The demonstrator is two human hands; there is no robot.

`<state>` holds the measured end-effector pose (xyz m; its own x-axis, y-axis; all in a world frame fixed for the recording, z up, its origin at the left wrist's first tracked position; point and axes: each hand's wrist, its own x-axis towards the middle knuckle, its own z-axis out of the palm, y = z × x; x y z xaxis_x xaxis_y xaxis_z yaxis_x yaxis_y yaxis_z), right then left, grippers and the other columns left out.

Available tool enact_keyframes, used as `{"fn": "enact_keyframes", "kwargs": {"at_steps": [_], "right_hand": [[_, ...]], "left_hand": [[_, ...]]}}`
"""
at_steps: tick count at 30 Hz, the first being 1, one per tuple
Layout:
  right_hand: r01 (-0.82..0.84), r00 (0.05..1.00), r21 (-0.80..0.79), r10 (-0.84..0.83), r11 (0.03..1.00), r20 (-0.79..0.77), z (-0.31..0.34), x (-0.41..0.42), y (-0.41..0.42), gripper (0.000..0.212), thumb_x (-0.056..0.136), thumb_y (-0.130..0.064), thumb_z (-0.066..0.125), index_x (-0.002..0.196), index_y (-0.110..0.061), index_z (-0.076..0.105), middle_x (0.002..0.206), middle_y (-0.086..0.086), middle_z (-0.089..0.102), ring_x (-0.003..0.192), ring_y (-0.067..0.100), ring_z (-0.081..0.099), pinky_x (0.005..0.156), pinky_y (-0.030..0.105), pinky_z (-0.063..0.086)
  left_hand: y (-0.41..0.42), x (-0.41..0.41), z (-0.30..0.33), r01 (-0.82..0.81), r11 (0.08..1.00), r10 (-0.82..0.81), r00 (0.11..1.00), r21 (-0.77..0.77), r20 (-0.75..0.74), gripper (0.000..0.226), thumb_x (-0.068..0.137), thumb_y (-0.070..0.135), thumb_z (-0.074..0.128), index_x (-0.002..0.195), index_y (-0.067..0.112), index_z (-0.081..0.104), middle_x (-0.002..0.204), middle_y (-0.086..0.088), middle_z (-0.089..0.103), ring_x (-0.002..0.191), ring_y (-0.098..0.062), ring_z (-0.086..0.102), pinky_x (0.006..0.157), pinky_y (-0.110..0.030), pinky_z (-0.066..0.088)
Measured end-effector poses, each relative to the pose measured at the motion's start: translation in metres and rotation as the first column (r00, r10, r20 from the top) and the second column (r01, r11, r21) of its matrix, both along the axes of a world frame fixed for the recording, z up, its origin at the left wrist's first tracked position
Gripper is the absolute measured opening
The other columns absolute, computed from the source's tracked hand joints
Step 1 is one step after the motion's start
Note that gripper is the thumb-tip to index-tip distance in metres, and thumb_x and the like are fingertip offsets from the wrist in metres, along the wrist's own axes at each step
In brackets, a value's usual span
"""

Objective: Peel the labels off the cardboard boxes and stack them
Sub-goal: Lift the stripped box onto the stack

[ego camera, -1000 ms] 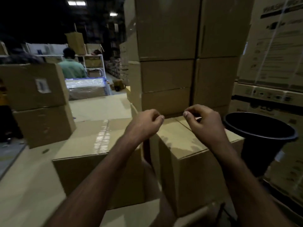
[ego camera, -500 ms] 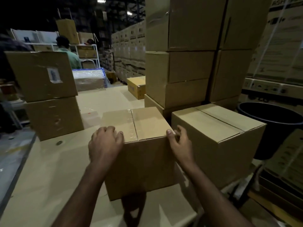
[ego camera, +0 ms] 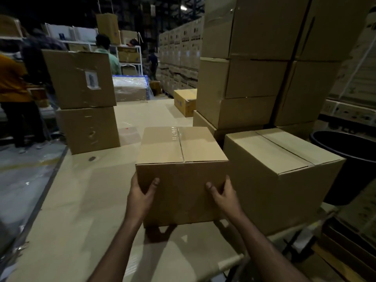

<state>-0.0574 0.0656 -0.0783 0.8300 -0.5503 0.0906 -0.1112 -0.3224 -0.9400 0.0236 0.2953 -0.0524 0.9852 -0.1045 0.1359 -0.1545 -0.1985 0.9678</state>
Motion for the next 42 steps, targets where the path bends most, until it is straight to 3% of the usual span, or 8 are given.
{"fn": "enact_keyframes", "kwargs": {"at_steps": [8, 13, 18, 23, 26, 28, 33, 42], "right_hand": [[-0.053, 0.986, -0.054, 0.061, 0.997, 0.152, 0.025, -0.014, 0.013, 0.070, 0.084, -0.041, 0.074, 0.143, -0.023, 0.042, 0.122, -0.013, 0.061, 0.116, 0.009, 0.059, 0.093, 0.030, 0.055], [-0.063, 0.955, -0.101, 0.089, 0.993, 0.282, 0.088, -0.032, 0.035, 0.063, 0.088, -0.027, 0.071, 0.143, -0.021, 0.042, 0.112, -0.017, 0.058, 0.113, 0.010, 0.060, 0.087, 0.028, 0.055], [0.039, 0.892, -0.201, 0.057, 0.979, 0.448, 0.151, -0.069, 0.033, 0.069, 0.088, -0.033, 0.073, 0.147, -0.026, 0.037, 0.118, -0.010, 0.060, 0.108, 0.007, 0.059, 0.092, 0.032, 0.055], [0.123, 0.839, -0.245, 0.032, 0.962, 0.544, 0.201, -0.117, 0.010, 0.066, 0.089, -0.031, 0.072, 0.144, -0.030, 0.035, 0.118, -0.010, 0.061, 0.106, 0.007, 0.061, 0.091, 0.031, 0.055], [0.193, 0.816, -0.226, -0.027, 0.955, 0.578, 0.223, -0.144, -0.014, 0.066, 0.090, -0.030, 0.070, 0.144, -0.027, 0.033, 0.124, -0.007, 0.058, 0.111, 0.010, 0.058, 0.093, 0.030, 0.051], [0.242, 0.808, -0.201, -0.082, 0.949, 0.584, 0.229, -0.158, -0.036, 0.064, 0.089, -0.035, 0.069, 0.142, -0.027, 0.032, 0.124, -0.006, 0.056, 0.113, 0.013, 0.056, 0.093, 0.031, 0.050], [0.335, 0.791, -0.131, -0.203, 0.933, 0.577, 0.229, -0.178, -0.101, 0.088, 0.074, -0.068, 0.066, 0.142, -0.025, 0.032, 0.138, 0.001, 0.053, 0.125, 0.019, 0.054, 0.103, 0.045, 0.049], [0.480, 0.814, -0.137, -0.382, 0.867, 0.437, 0.202, -0.178, -0.169, 0.069, 0.094, -0.043, 0.059, 0.151, -0.019, 0.027, 0.141, 0.011, 0.043, 0.132, 0.031, 0.044, 0.105, 0.041, 0.041]], "left_hand": [[0.020, -0.029, 0.025, -0.070, 0.986, 0.082, 0.994, -0.151, 0.078, 0.070, 0.088, 0.043, 0.066, 0.150, 0.024, 0.038, 0.138, -0.002, 0.055, 0.121, -0.021, 0.053, 0.098, -0.043, 0.048], [0.043, -0.049, 0.074, -0.092, 0.967, 0.146, 0.965, -0.239, 0.218, 0.076, 0.081, 0.051, 0.064, 0.149, 0.029, 0.039, 0.135, 0.003, 0.057, 0.121, -0.021, 0.056, 0.100, -0.047, 0.050], [0.038, -0.075, 0.128, 0.006, 0.938, 0.109, 0.944, -0.348, 0.311, 0.069, 0.085, 0.045, 0.064, 0.148, 0.031, 0.040, 0.133, 0.007, 0.056, 0.117, -0.016, 0.057, 0.098, -0.045, 0.050], [0.013, -0.106, 0.170, 0.214, 0.890, -0.018, 0.898, -0.402, 0.439, 0.051, 0.096, 0.024, 0.061, 0.143, 0.028, 0.043, 0.125, 0.010, 0.062, 0.105, -0.001, 0.065, 0.077, -0.020, 0.056], [-0.017, -0.119, 0.188, 0.316, 0.864, -0.097, 0.869, -0.393, 0.485, 0.045, 0.097, 0.012, 0.060, 0.133, 0.035, 0.046, 0.123, 0.009, 0.064, 0.106, -0.003, 0.066, 0.090, -0.036, 0.058], [-0.043, -0.125, 0.195, 0.364, 0.858, -0.149, 0.852, -0.362, 0.503, 0.055, 0.097, 0.010, 0.060, 0.145, 0.028, 0.039, 0.134, 0.001, 0.060, 0.118, -0.014, 0.062, 0.101, -0.047, 0.052], [-0.116, -0.128, 0.200, 0.419, 0.860, -0.244, 0.839, -0.291, 0.486, 0.067, 0.097, 0.022, 0.061, 0.152, 0.040, 0.028, 0.144, 0.004, 0.054, 0.129, -0.017, 0.055, 0.107, -0.050, 0.047], [-0.189, -0.128, 0.170, 0.529, 0.839, -0.469, 0.821, -0.128, 0.325, 0.073, 0.104, 0.026, 0.049, 0.157, 0.045, 0.003, 0.161, 0.004, 0.030, 0.143, -0.022, 0.037, 0.115, -0.053, 0.036]]}}
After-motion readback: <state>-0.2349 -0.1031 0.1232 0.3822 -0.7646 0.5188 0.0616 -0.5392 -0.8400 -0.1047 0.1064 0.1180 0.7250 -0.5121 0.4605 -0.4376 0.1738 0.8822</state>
